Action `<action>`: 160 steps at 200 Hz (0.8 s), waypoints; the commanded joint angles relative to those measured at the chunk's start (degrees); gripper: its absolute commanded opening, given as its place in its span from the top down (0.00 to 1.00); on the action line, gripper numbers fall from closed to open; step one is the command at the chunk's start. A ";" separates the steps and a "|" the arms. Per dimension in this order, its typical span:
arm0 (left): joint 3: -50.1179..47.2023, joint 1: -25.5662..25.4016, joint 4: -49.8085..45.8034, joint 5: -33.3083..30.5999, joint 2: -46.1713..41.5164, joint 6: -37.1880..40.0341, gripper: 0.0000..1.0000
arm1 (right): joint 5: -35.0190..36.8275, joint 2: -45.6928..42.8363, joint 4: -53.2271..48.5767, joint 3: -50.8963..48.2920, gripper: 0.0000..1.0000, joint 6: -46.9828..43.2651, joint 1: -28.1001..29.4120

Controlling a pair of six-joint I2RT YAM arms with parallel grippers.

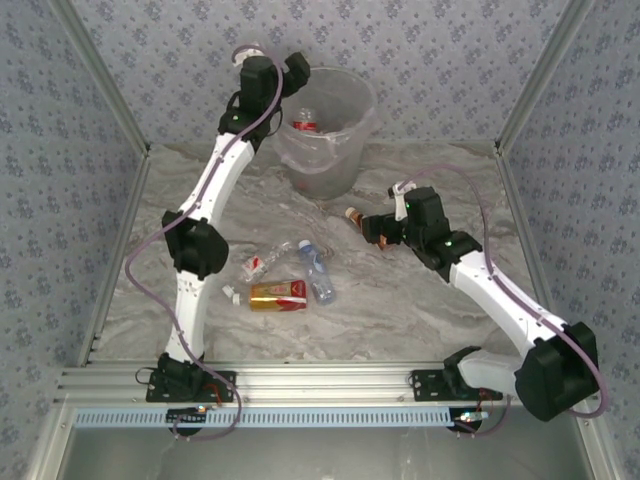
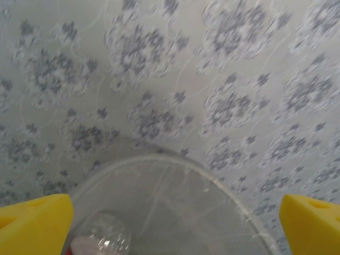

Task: Put the plastic bottles in the bin

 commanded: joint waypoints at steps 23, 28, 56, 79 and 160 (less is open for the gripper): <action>-3.12 0.44 -3.17 0.69 -7.55 2.79 0.01 | -4.42 5.43 -3.19 1.25 0.00 -5.84 -1.83; -3.31 0.44 -4.22 0.58 -8.06 3.05 0.00 | -4.60 6.61 -3.97 1.82 0.00 -6.43 -1.94; -4.97 0.44 -10.36 0.06 -10.86 4.17 0.01 | -3.81 12.35 -7.04 5.11 0.00 -8.89 -2.59; -8.95 0.44 -12.49 -0.62 -13.44 5.33 0.00 | -2.96 16.92 -9.26 8.07 0.00 -10.08 -2.65; -50.77 0.88 15.43 -4.80 -34.29 1.23 0.00 | -3.48 30.53 -18.38 20.38 0.00 -12.70 -4.55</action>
